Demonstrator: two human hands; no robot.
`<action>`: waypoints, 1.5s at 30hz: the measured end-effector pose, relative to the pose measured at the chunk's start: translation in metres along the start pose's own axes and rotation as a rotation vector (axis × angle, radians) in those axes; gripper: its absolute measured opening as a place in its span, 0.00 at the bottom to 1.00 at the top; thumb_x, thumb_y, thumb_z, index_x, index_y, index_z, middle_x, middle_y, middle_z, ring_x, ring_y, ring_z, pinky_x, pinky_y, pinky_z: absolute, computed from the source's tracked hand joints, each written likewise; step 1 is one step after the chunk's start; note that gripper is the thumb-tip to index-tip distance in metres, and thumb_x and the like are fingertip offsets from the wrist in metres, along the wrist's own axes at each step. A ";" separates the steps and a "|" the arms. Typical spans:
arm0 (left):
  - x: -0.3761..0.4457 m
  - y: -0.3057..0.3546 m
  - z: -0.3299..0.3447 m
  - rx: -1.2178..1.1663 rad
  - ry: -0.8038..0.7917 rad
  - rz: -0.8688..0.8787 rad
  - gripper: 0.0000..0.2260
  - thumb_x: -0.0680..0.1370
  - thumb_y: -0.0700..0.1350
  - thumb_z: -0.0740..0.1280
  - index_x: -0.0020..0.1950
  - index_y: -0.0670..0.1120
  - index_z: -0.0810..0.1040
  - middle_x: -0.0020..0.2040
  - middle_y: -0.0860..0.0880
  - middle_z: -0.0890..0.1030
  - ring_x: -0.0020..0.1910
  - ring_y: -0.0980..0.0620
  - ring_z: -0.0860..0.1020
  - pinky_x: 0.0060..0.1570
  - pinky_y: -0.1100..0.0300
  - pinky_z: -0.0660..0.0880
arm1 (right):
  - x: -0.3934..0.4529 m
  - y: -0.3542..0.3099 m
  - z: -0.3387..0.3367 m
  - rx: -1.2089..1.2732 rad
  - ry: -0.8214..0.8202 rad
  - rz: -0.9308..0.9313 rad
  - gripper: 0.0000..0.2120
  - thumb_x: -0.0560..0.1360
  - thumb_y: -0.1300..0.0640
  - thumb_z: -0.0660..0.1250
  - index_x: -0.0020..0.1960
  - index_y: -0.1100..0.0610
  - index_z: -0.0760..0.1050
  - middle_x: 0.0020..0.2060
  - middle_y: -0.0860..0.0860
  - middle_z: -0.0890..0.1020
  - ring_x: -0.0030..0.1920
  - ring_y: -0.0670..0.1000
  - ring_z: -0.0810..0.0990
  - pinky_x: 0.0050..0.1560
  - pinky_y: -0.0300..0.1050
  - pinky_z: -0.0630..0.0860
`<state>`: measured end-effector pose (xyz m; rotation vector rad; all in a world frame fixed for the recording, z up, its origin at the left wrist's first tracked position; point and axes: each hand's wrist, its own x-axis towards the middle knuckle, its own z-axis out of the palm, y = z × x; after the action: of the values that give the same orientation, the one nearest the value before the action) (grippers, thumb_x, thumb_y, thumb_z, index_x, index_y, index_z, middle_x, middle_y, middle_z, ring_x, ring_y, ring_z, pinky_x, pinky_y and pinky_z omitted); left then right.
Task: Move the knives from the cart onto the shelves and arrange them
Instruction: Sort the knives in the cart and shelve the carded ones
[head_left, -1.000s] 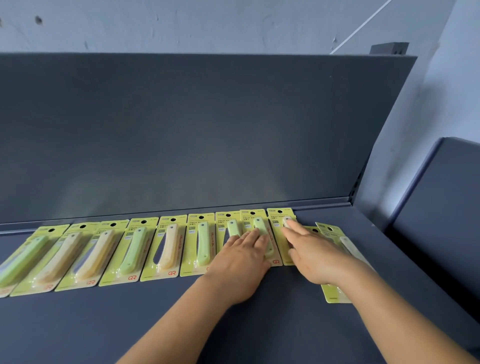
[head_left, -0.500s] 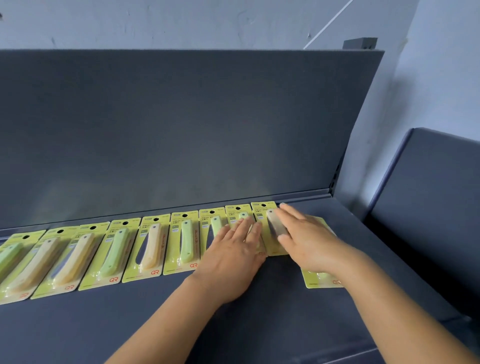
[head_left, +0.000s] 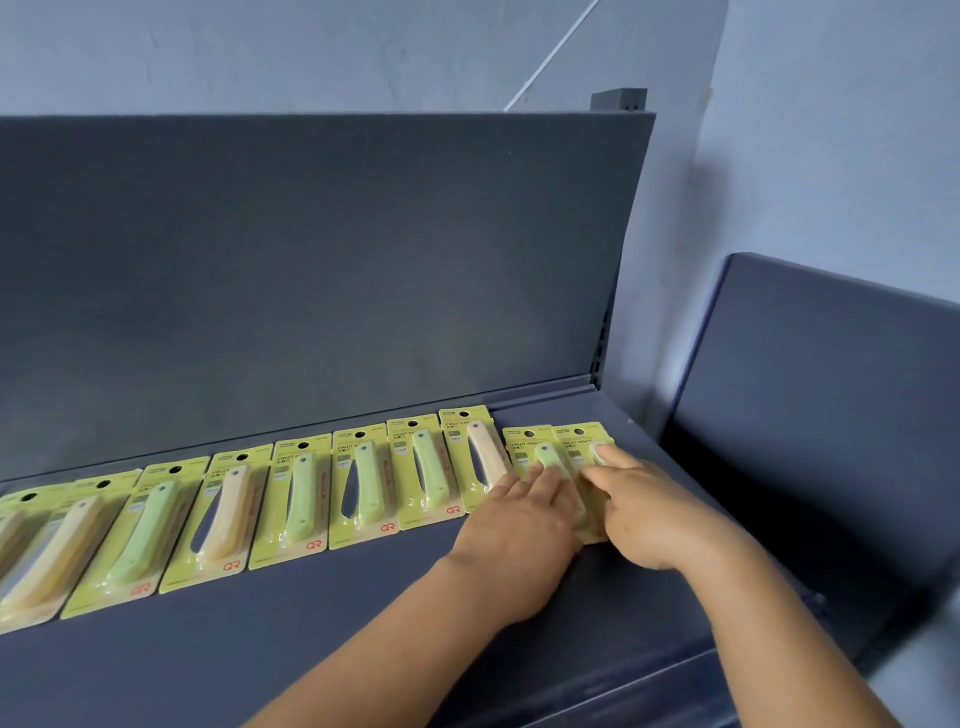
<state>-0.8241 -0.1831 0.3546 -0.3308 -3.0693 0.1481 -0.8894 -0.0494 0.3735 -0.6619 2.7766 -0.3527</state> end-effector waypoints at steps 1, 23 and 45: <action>0.004 -0.001 0.001 -0.001 0.002 -0.012 0.25 0.83 0.49 0.54 0.76 0.40 0.52 0.76 0.41 0.54 0.75 0.43 0.55 0.74 0.52 0.51 | 0.004 0.004 0.001 0.008 0.010 0.008 0.29 0.78 0.63 0.50 0.77 0.49 0.54 0.77 0.41 0.44 0.77 0.49 0.48 0.75 0.47 0.55; 0.043 -0.022 0.009 -0.133 0.000 -0.143 0.26 0.83 0.46 0.53 0.78 0.41 0.46 0.78 0.43 0.47 0.77 0.47 0.50 0.74 0.54 0.45 | 0.072 0.008 -0.004 0.045 0.045 -0.019 0.32 0.78 0.67 0.52 0.78 0.49 0.50 0.77 0.40 0.43 0.77 0.45 0.49 0.75 0.43 0.54; -0.008 -0.037 -0.020 -0.095 0.140 -0.258 0.24 0.82 0.50 0.55 0.75 0.42 0.55 0.73 0.42 0.61 0.74 0.44 0.58 0.72 0.50 0.52 | 0.039 -0.035 -0.017 -0.141 0.181 -0.096 0.24 0.82 0.47 0.50 0.76 0.48 0.54 0.76 0.45 0.55 0.75 0.51 0.56 0.71 0.49 0.60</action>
<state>-0.8227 -0.2194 0.3782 0.0516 -2.9492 -0.0308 -0.9139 -0.0947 0.3920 -0.8380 2.9698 -0.2481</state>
